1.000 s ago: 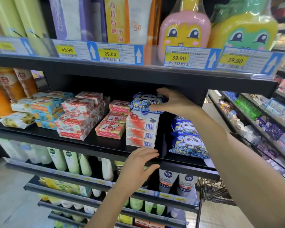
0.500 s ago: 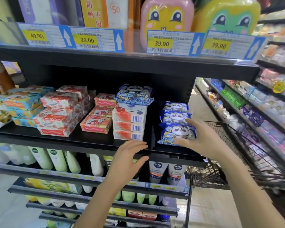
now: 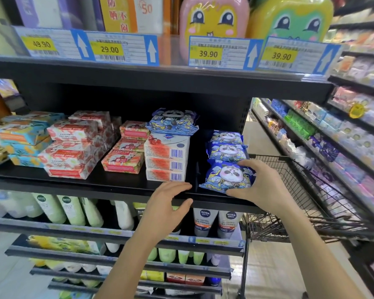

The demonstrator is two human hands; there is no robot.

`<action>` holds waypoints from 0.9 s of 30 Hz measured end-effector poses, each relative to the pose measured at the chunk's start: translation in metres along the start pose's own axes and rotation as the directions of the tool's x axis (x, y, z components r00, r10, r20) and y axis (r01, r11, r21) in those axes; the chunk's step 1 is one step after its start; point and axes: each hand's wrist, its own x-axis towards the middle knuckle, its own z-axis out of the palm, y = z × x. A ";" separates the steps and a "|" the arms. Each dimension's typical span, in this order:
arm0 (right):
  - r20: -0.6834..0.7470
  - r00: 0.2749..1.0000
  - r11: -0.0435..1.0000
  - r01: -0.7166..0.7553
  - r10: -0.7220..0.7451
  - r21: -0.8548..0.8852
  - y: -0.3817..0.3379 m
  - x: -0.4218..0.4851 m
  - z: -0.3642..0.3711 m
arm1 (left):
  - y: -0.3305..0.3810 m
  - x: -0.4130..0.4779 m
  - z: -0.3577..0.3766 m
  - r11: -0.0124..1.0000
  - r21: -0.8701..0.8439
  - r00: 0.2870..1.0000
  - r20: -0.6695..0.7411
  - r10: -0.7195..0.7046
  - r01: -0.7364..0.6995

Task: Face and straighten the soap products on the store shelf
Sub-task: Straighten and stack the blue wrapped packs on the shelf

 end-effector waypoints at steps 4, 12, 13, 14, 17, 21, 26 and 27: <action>-0.089 0.991 0.991 0.108 -0.100 0.084 -0.012 -0.015 0.006 | 0.012 0.001 -0.013 0.951 -0.258 0.986 0.043 -0.163 0.168; -0.196 0.940 0.939 0.311 -0.280 0.150 -0.046 -0.041 0.026 | 0.049 0.002 -0.020 0.572 -0.750 0.938 0.201 -0.281 0.332; -0.192 0.936 0.933 0.325 -0.295 0.152 -0.049 -0.043 0.030 | 0.050 0.001 -0.021 0.546 -0.768 0.934 0.198 -0.296 0.335; -0.192 0.933 0.930 0.334 -0.303 0.156 -0.052 -0.045 0.033 | 0.049 -0.001 -0.022 0.530 -0.780 0.933 0.187 -0.309 0.332; -0.171 0.946 0.925 0.310 -0.276 0.219 -0.059 -0.054 0.042 | 0.046 -0.009 -0.027 0.494 -0.810 0.931 0.166 -0.324 0.317; -0.054 0.998 0.802 0.053 -0.026 0.595 -0.074 -0.069 0.045 | 0.040 -0.021 -0.037 0.493 -0.819 0.931 0.130 -0.342 0.295; 0.128 0.992 0.589 -0.115 0.019 0.800 -0.082 -0.073 0.046 | 0.039 -0.031 -0.048 0.515 -0.813 0.939 0.110 -0.325 0.273; 0.143 0.990 0.570 -0.121 0.006 0.813 -0.084 -0.075 0.047 | 0.039 -0.033 -0.049 0.526 -0.807 0.943 0.105 -0.316 0.267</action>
